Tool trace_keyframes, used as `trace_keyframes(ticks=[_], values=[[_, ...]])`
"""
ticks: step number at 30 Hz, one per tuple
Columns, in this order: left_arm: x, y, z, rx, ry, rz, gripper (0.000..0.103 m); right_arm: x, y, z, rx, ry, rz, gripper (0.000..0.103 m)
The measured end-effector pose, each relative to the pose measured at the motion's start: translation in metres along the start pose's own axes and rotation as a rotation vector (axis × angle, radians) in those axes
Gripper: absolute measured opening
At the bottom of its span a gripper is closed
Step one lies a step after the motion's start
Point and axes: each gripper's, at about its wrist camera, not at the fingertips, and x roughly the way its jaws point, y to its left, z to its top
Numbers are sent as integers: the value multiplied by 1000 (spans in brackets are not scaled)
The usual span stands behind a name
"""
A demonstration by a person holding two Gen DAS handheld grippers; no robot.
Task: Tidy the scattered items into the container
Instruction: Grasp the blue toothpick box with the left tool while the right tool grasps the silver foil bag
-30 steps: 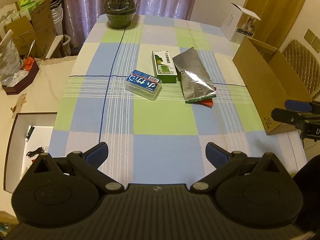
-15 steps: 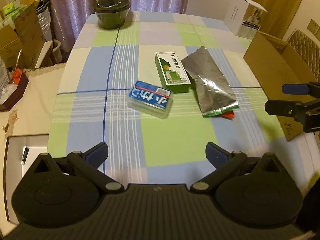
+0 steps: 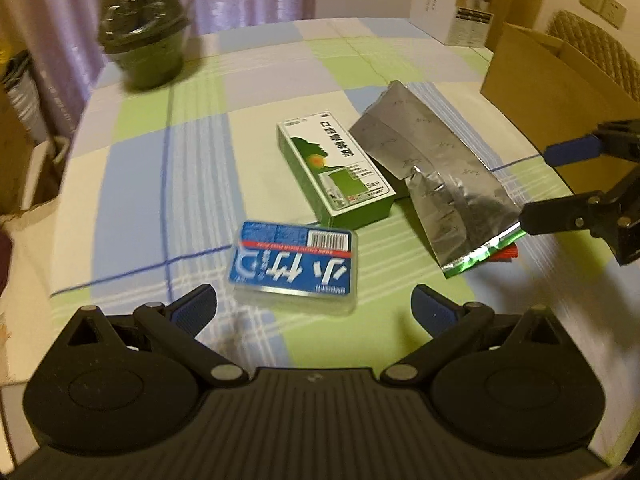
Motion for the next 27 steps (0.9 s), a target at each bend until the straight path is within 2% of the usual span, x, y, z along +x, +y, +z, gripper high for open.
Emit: trace_keyframes(ticks=[3, 5, 8, 14, 19, 20, 21, 22, 24, 27], values=[[15, 3, 4, 25, -4, -1, 101, 10, -4, 3, -5, 4, -7, 103], [24, 5, 7, 23, 8, -1, 97, 16, -5, 6, -10, 6, -7, 103], [32, 9, 10, 6, 21, -3, 84, 26, -4, 10, -26, 6, -4, 103], [26, 12, 6, -29, 32, -21, 83, 50, 0, 21, -37, 23, -3, 103], [22, 9, -2, -11, 30, -20, 84, 64, 5, 27, -48, 35, -6, 103], [22, 9, -2, -6, 29, -19, 84, 66, 6, 28, -49, 35, -6, 96], [21, 8, -3, -1, 27, -16, 84, 68, 6, 29, -51, 42, -6, 77], [21, 8, -3, 2, 25, -14, 84, 70, 5, 29, -51, 57, -8, 76], [23, 7, -3, 1, 24, -12, 84, 68, 3, 28, -37, 50, -9, 66], [25, 6, -3, -7, 22, -4, 84, 58, 0, 19, -21, 44, -20, 60]])
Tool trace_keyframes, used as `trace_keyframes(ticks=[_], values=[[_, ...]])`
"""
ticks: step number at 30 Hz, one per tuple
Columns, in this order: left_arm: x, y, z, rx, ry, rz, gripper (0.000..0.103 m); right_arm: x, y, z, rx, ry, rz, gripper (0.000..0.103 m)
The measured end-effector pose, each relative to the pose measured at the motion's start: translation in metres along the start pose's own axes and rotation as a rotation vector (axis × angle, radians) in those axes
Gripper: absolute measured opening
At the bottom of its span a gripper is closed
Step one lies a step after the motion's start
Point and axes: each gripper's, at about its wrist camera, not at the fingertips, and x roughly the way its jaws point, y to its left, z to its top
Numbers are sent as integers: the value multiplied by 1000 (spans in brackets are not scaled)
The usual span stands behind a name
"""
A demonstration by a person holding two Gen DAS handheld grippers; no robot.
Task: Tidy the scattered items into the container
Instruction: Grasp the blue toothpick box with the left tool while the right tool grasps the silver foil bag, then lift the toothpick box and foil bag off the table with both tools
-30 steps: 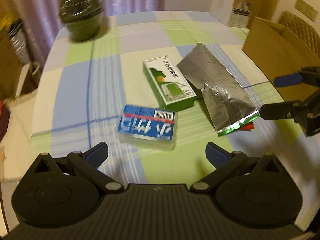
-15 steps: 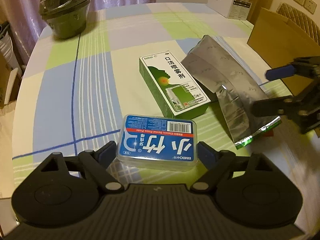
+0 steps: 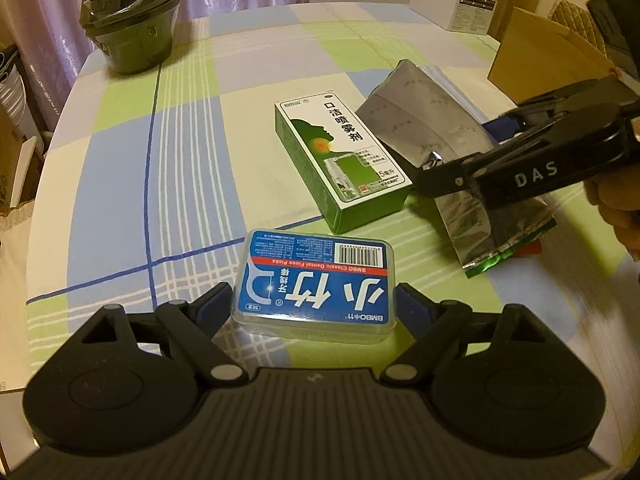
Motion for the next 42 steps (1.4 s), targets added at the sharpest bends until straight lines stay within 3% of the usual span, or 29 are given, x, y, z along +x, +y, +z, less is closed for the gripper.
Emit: trace_keyframes(ticks=[8, 13, 20, 24, 25, 26, 27, 32, 35, 38, 39, 42], values=[[-17, -19, -7, -17, 0, -11, 84, -71, -7, -53, 130, -38, 23, 60], [-40, -50, -13, 68, -4, -49, 84, -121, -4, -102, 179, -35, 22, 60], [-54, -93, -32, 198, 46, -109, 84, -139, -9, -152, 222, 25, -34, 60], [-52, -102, -41, 209, 69, -115, 85, -139, -12, -162, 222, 22, -39, 61], [-51, -103, -42, 213, 76, -112, 87, -138, -12, -163, 214, 14, -40, 64], [-50, -105, -42, 215, 80, -111, 89, -138, -12, -165, 206, 10, -41, 74], [-49, -105, -43, 216, 83, -111, 90, -137, -11, -166, 199, 5, -42, 75], [-41, -113, -44, 262, 118, -94, 93, -132, -9, -170, 171, 4, -48, 77], [-36, -117, -46, 285, 147, -74, 93, -129, -6, -169, 150, -7, -73, 90], [-31, -117, -48, 259, 170, -62, 90, -127, -6, -167, 139, -4, -77, 90], [-30, -115, -48, 240, 177, -57, 83, -126, -7, -166, 143, 0, -79, 90], [-32, -110, -46, 166, 184, -56, 82, -123, -8, -160, 155, 12, -87, 90]])
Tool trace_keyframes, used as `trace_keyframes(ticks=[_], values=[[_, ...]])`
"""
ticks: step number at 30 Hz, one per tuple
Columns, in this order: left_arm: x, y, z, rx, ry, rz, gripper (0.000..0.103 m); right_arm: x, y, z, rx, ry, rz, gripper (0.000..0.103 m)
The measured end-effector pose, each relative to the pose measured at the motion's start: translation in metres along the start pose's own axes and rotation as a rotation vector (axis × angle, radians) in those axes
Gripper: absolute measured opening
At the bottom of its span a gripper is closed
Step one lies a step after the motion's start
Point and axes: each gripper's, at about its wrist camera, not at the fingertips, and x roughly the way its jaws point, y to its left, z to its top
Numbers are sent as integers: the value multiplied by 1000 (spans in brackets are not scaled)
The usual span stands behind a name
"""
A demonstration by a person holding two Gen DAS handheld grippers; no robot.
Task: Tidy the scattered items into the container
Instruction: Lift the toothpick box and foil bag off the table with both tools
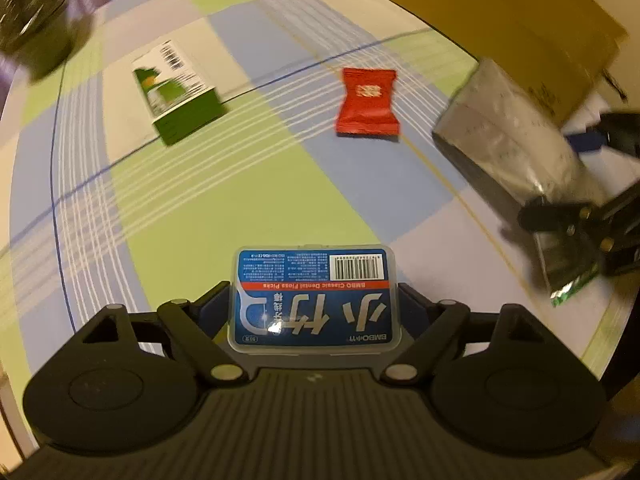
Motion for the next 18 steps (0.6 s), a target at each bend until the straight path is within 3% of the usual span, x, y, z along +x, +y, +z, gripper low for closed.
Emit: trace_keyframes(ticks=[5, 6, 7, 18], values=[[-8, -1, -1, -26, -8, 3, 82, 5, 5, 7, -1, 53, -15, 90], [-9, -2, -2, -28, -10, 3, 82, 5, 6, 7, -3, 56, -25, 73], [-10, -2, -2, -31, -12, 4, 82, 4, 7, 7, -9, 59, -30, 70], [-41, -8, -8, -91, -63, 8, 82, -35, 14, 7, 6, -21, -27, 66]])
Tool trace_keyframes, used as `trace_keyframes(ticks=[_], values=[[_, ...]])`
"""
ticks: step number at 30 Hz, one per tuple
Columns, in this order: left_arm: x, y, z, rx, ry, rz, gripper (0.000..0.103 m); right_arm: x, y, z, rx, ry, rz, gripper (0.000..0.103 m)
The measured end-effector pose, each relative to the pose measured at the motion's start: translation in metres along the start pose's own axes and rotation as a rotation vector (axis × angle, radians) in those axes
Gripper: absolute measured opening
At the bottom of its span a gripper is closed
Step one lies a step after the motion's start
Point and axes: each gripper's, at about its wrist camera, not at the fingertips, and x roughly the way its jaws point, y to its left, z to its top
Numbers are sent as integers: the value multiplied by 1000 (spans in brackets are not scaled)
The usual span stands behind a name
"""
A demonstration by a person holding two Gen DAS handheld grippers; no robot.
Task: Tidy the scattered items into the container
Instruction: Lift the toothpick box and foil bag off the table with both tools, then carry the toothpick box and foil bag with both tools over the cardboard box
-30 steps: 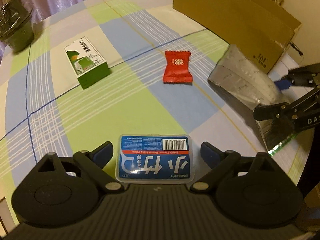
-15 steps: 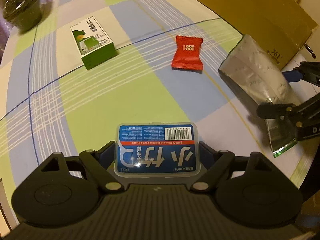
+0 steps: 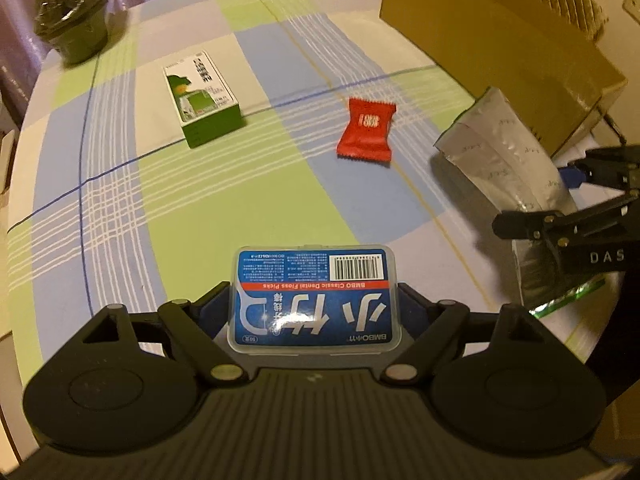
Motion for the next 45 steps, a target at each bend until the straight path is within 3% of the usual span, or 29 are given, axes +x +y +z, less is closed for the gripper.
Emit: trace_keyframes(ticks=[18, 45], values=[[-59, -44, -15, -12, -66, 1, 82, -73, 11, -3, 2, -120, 9, 66], [-99, -93, 4, 34, -128, -1, 82, -128, -39, -5, 97, -228, -9, 66]])
